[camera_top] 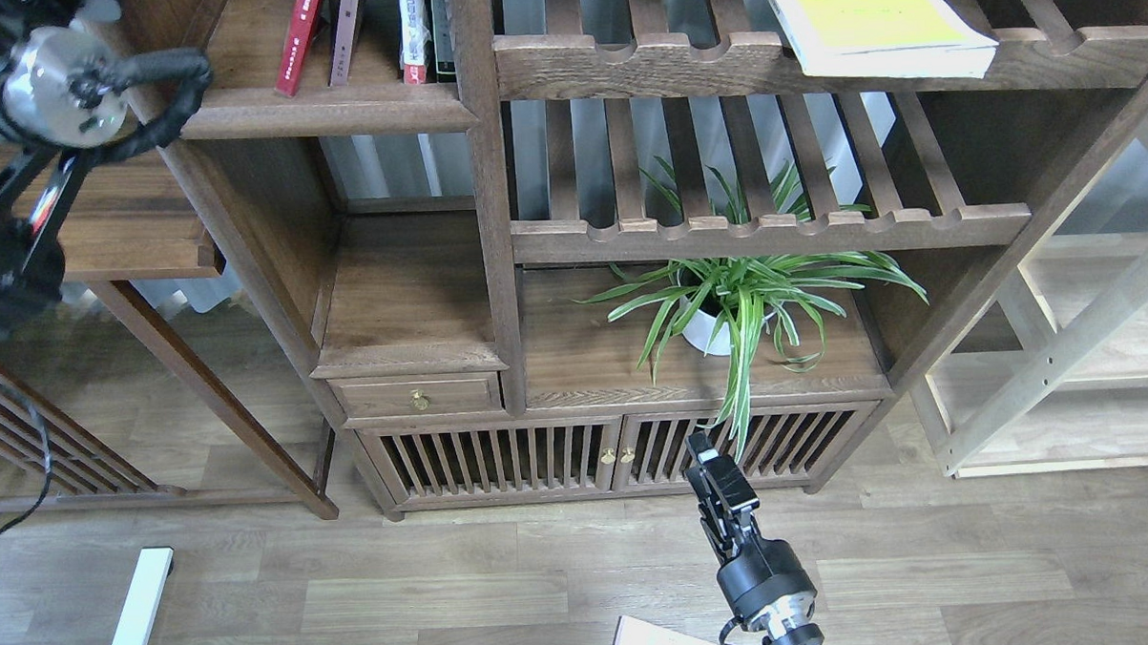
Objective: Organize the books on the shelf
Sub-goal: 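Press the red book upright into the shelf row with the left gripper, then lower the left gripper away from the shelf and raise the right gripper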
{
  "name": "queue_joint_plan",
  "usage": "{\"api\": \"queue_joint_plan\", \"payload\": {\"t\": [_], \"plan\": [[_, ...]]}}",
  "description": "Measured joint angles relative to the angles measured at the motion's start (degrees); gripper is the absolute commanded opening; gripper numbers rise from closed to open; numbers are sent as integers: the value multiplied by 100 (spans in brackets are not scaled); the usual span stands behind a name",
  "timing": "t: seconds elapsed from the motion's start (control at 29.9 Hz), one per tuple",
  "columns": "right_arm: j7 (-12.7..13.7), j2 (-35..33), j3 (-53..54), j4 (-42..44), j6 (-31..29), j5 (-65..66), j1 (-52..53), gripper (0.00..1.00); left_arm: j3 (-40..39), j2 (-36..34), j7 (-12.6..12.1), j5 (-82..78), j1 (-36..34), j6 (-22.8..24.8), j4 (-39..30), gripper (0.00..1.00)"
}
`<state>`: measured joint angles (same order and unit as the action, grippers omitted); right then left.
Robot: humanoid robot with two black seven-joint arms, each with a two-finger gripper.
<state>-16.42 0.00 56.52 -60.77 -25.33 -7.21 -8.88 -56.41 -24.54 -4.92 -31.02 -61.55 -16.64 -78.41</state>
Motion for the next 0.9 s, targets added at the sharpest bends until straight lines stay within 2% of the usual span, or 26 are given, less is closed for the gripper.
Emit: {"api": "queue_joint_plan", "payload": {"t": [0.23, 0.37, 0.54, 0.64, 0.7, 0.77, 0.9], "plan": [[118, 0, 1, -72, 197, 1, 14, 70, -509, -392, -83, 4, 966, 9, -896, 65], [127, 0, 32, -92, 275, 1, 24, 71, -857, -473, -88, 12, 1417, 62, -1270, 72], [130, 0, 60, -172, 383, 1, 44, 73, -1312, -478, -111, 17, 2027, 309, -1894, 73], [134, 0, 59, -225, 452, 1, 51, 80, -1489, -478, -92, 17, 2411, 698, -2047, 73], [138, 1, 52, -264, 482, 2, 53, 82, -1627, -473, -56, 17, 2665, 974, -2073, 74], [140, 0, 41, -295, 496, 2, 57, 83, -1854, -449, -37, 17, 3016, 1296, -2084, 80], [207, 0, 35, -436, 527, 2, 72, 84, -2307, -406, -65, 24, 3862, 2476, -2099, 81]]}}
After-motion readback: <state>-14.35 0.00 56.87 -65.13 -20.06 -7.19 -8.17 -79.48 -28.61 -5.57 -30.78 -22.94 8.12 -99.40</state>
